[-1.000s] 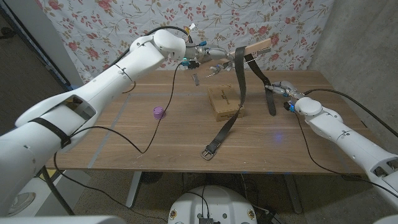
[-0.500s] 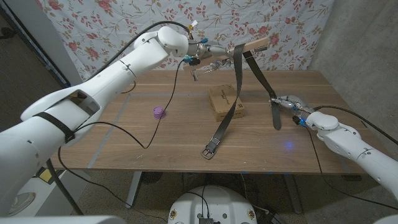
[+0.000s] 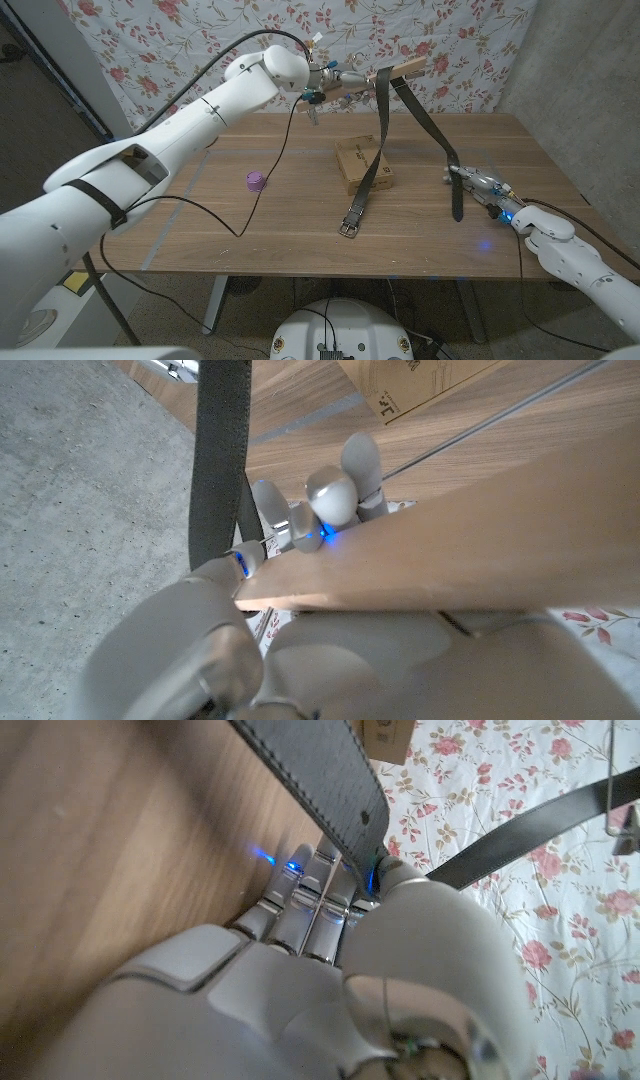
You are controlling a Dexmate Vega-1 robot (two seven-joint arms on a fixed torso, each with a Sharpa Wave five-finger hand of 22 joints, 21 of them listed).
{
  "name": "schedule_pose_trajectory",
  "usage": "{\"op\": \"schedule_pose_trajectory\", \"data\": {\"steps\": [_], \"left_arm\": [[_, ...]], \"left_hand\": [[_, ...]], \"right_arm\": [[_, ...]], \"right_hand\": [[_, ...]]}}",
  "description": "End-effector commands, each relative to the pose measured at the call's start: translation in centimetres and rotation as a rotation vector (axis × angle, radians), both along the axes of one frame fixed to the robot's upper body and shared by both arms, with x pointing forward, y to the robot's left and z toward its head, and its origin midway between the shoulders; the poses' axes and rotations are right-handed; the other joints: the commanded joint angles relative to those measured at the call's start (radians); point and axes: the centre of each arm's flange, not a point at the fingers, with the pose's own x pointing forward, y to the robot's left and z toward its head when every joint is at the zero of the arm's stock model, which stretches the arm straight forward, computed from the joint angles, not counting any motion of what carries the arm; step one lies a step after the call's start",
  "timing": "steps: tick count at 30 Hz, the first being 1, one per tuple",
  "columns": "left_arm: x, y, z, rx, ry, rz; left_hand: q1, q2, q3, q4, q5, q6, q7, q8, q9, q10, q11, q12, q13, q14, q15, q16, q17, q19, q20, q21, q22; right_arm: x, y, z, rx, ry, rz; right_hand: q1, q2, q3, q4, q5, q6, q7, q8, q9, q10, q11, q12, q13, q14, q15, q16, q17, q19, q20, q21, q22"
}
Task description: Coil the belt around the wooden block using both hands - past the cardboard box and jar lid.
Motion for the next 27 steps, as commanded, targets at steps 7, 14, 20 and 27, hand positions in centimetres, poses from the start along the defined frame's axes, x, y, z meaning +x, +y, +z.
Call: {"op": "schedule_pose_trajectory", "data": {"steps": [7, 14, 20, 27], "left_arm": [[1.3, -2.1, 0.3, 0.047, -0.044, 0.068], [1.4, -3.2, 0.1, 0.041, -0.070, 0.099], [1.2, -3.3, -0.2, -0.049, -0.115, 0.110], [1.5, -4.2, -0.7, 0.030, -0.086, 0.069]], "left_hand": [[-0.003, 0.013, 0.009, 0.000, -0.009, -0.004, 0.010, 0.006, 0.000, 0.005, -0.004, 0.006, 0.003, 0.002, -0.009, 0.004, 0.001, 0.009, -0.043, 0.008, 0.004], [-0.004, 0.017, 0.011, -0.001, -0.013, -0.008, 0.011, 0.009, 0.002, 0.009, -0.001, 0.007, 0.003, -0.001, -0.008, -0.002, -0.005, 0.014, -0.045, 0.008, 0.001], [-0.004, 0.020, 0.012, -0.001, -0.015, -0.005, 0.010, 0.012, 0.001, 0.017, -0.005, 0.008, 0.003, 0.008, -0.009, 0.007, 0.002, 0.019, -0.047, 0.009, 0.001], [-0.007, 0.022, 0.012, 0.000, -0.020, -0.004, 0.009, 0.013, -0.003, 0.020, -0.008, 0.007, 0.003, 0.009, -0.010, 0.018, 0.014, 0.021, -0.049, 0.012, 0.005]], "right_arm": [[-6.7, 3.8, 8.8, -0.226, -0.580, 0.673], [-9.3, 6.6, 13.3, -0.418, -0.672, 0.762], [-11.7, 8.8, 15.9, -0.547, -0.743, 0.822], [-13.4, 9.1, 18.1, -0.534, -0.835, 0.818]], "right_hand": [[0.032, 0.023, -0.004, -0.009, -0.011, 0.102, -0.046, 0.000, 0.006, 0.027, -0.006, 0.012, -0.008, 0.031, -0.137, 0.029, 0.034, 0.026, -0.064, 0.026, 0.005], [0.037, 0.026, -0.003, -0.010, -0.014, 0.104, -0.039, -0.002, 0.008, 0.031, -0.001, 0.015, -0.008, 0.035, -0.136, 0.033, 0.044, 0.028, -0.062, 0.033, 0.007], [0.039, 0.028, -0.003, -0.010, -0.019, 0.103, -0.032, -0.007, 0.010, 0.033, 0.002, 0.018, -0.008, 0.038, -0.134, 0.037, 0.054, 0.032, -0.058, 0.043, 0.009], [0.040, 0.027, -0.003, -0.009, -0.023, 0.104, -0.037, -0.010, 0.014, 0.031, -0.002, 0.022, -0.004, 0.032, -0.135, 0.033, 0.060, 0.033, -0.062, 0.051, 0.010]]}}
